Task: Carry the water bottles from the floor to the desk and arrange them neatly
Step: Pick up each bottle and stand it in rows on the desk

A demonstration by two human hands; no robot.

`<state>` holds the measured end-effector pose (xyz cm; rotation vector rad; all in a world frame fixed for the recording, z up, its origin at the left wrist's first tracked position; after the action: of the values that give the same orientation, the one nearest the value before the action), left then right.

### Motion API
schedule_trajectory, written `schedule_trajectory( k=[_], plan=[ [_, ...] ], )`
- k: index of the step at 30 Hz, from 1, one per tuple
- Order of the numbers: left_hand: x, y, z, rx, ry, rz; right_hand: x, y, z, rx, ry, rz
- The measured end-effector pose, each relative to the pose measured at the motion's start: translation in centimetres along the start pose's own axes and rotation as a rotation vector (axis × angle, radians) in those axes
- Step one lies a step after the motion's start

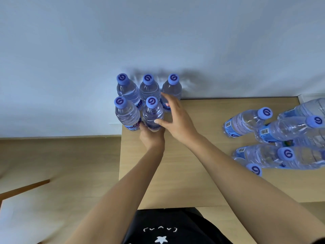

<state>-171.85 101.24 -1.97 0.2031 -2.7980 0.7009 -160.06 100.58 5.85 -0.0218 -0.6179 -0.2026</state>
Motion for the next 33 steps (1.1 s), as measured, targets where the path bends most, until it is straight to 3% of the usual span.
schedule_trajectory(
  k=[6, 9, 16, 20, 25, 33],
  plan=[
    [1.4, -3.5, 0.6, 0.094, -0.094, 0.065, 3.7, -2.9, 1.0, -0.046, -0.062, -0.128],
    [1.0, -5.6, -0.1, 0.030, -0.094, 0.183, 6.7, -5.4, 1.4, -0.081, -0.076, -0.242],
    [-3.8, -11.8, -2.0, -0.115, 0.061, 0.779, 12.9, -12.6, 0.5, -0.260, -0.172, -0.413],
    [-6.3, -14.7, -2.5, -0.192, 0.211, 1.005, 14.7, -16.2, -0.5, -0.338, -0.159, -0.493],
    [-7.6, -16.3, -2.1, -0.248, 0.318, 1.106, 13.8, -19.5, -2.8, -0.465, 0.043, -0.568],
    [-7.9, -16.7, -1.7, -0.261, 0.379, 1.132, 11.1, -21.1, -5.9, -0.500, 0.317, -0.719]
  ],
)
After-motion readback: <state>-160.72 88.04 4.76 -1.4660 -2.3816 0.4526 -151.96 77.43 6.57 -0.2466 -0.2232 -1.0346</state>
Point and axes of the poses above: each hand's wrist, its own y-axis towards the middle knuckle, its own x-axis out of the back of the hand, z = x × y, the point moved 6 cm from there along y, towards the middle knuckle, and after that the axes turned 3 degrees about x, right-handed, at the moved point
